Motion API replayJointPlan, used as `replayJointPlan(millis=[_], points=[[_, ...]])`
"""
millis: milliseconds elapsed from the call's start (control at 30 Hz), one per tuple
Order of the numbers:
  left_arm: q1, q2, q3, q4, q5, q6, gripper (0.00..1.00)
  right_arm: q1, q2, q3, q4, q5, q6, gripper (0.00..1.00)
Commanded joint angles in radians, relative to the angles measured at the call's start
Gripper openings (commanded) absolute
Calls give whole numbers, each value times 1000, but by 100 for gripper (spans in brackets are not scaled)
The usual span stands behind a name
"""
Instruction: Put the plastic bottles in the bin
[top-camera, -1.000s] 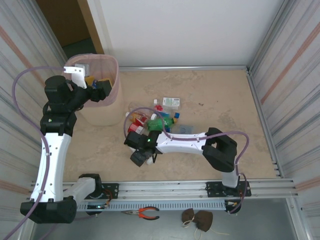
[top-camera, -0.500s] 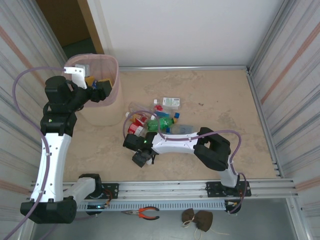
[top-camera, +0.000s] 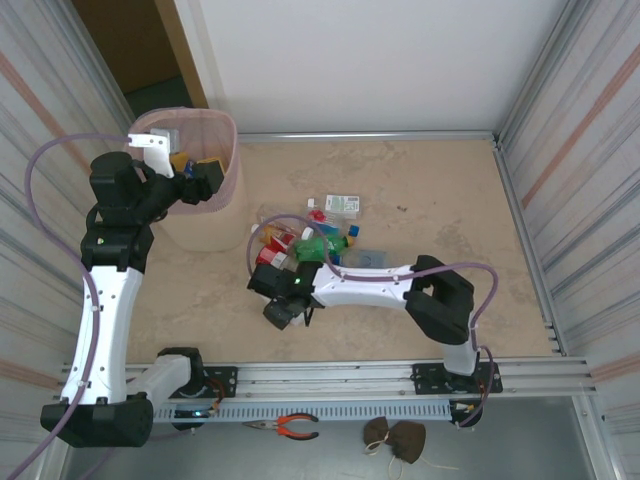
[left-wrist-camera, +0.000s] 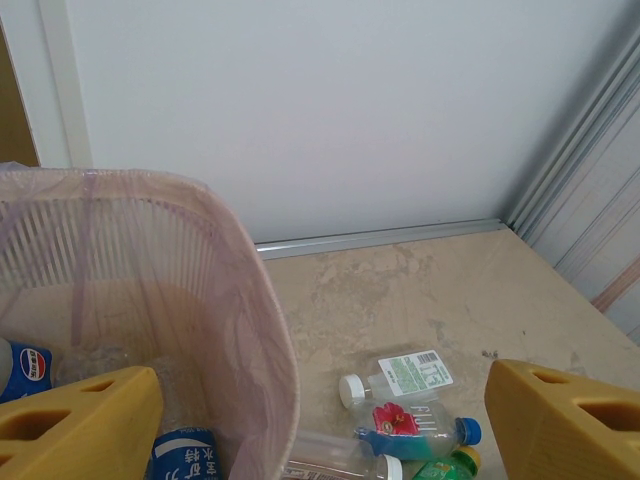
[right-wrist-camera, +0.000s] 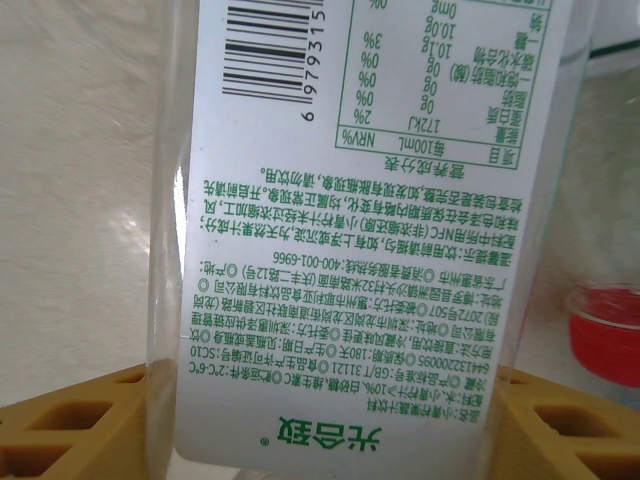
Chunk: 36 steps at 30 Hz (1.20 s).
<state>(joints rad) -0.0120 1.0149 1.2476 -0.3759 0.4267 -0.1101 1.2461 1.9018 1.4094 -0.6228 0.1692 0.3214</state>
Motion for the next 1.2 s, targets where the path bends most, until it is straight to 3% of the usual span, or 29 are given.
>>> replayJointPlan(millis=[0,167,333,533,800,900,1167], points=[[10,-29,0,31,20,-9,85,6,-100,-19,37,40,-23,64],[11,-26,6,60,59,-56,84,-17,-230,-83,137,30,-55,64],[12,-9,35,79,202,-72,84,-84,-377,-175,263,-37,-47,62],[10,-63,-37,249,291,-114,88,-171,-548,-283,395,-91,-39,61],[3,-67,-115,551,526,-233,88,-241,-773,-442,644,-169,-73,59],[-44,-66,-119,605,568,-214,89,-241,-841,-480,718,-191,-112,59],[-246,-25,-2,447,663,-11,94,-240,-974,-505,804,-280,-211,59]])
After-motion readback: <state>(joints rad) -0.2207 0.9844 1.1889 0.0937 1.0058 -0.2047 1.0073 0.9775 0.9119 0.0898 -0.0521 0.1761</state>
